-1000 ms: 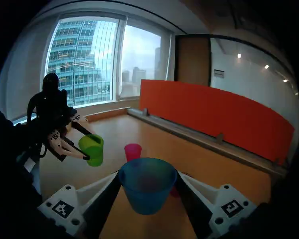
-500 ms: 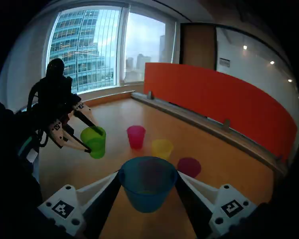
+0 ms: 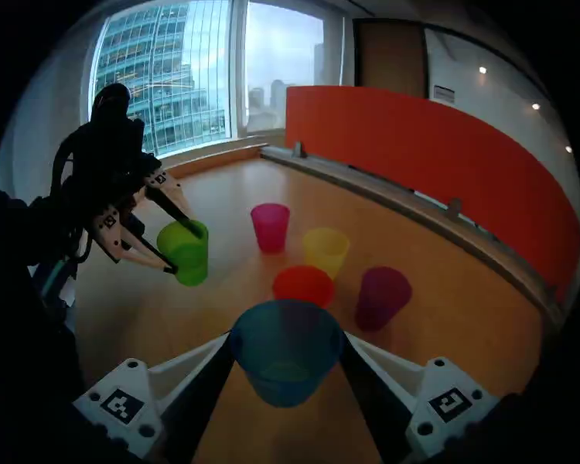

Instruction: Pour water

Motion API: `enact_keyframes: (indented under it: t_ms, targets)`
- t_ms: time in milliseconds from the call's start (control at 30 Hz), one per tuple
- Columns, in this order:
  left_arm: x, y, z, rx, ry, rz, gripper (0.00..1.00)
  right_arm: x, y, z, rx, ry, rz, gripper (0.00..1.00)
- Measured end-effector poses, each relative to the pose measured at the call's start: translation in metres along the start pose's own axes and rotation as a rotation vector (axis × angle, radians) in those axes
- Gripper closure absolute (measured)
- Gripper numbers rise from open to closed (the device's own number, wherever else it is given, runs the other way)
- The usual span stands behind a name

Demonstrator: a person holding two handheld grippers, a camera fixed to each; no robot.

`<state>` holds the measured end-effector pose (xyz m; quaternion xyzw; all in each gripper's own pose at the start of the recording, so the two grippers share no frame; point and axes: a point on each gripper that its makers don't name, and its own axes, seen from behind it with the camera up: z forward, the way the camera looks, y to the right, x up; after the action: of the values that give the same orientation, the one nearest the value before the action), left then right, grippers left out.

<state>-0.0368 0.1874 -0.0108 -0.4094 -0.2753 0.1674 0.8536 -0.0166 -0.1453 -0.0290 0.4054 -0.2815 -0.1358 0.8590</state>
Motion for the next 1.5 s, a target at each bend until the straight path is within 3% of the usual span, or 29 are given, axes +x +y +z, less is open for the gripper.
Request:
enact_keyframes:
  t_ms: [667,1500]
  targets:
    - [-0.027,-0.005,0.025,-0.025,-0.066,-0.030,0.14,-0.035,0.004,0.018,0.000,-0.067,0.015,0.07]
    - [-0.044,-0.004,0.021,-0.031,-0.063,-0.063,0.14,-0.059,0.000,0.031,-0.008,-0.108,0.001,0.07]
